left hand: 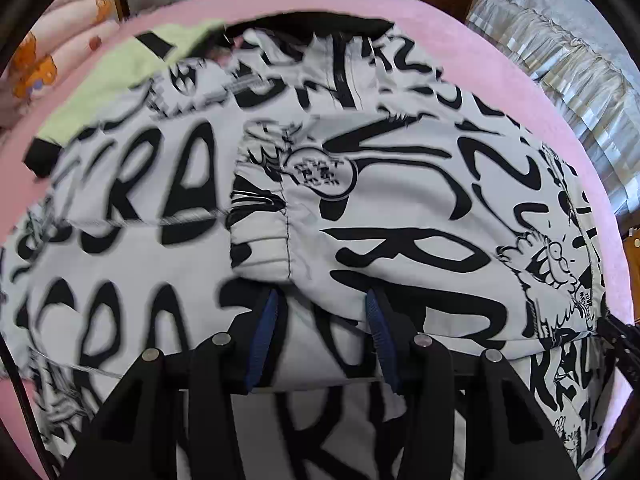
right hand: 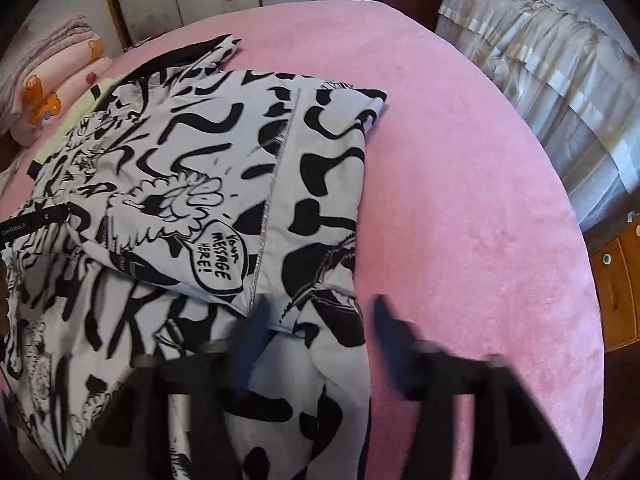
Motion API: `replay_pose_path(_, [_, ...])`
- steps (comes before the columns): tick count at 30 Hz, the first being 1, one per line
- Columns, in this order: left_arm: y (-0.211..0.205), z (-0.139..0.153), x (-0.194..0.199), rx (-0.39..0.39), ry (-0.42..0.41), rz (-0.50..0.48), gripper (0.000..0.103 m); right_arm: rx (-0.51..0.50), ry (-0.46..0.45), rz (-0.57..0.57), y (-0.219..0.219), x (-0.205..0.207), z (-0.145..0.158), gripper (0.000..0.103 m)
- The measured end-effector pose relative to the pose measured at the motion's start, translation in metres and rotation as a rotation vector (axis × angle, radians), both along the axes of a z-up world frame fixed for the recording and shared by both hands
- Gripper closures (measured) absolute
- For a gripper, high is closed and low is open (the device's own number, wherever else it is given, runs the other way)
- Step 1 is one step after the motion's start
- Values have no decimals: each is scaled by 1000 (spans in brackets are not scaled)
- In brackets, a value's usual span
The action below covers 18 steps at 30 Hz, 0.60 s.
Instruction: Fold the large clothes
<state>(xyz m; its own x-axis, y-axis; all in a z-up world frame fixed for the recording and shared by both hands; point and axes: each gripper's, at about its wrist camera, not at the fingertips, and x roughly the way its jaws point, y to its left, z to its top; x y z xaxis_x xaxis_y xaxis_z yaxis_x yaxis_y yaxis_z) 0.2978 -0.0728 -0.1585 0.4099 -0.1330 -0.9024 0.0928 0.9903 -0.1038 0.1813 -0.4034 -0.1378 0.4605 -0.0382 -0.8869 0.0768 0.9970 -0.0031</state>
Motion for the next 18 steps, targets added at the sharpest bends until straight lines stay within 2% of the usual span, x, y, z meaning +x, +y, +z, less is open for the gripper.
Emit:
replay_pose_path(2, [-9,-13,-1,20,19,0,55,2,13,-40,-11,-1,-13,85])
replay_pose_path(4, [-17,-15,-6,70,-12,-14,55,47,20,-70,-21,-5,-17,84])
replay_pose_path(6, [-20,-13,-8,86,-7,-23,55,46,21,-88,-24,-8,-11,78])
replay_pose_path(8, [-16,-7,-11,57,10,-12,55,23,9,-124,-25,-13,0,68])
replay_pose_path(11, [-6,9,-19,17,-12,15,55,9,-62,-149,-17,-21,23,67])
replay_pose_path(15, [-17,28,-32,-39,-76,18,55,73,-172,-75,15,-18,48,67])
replay_pose_path(18, [-36,28,-34,-57,-108,1,47,120,-185,15,57,7,49,67])
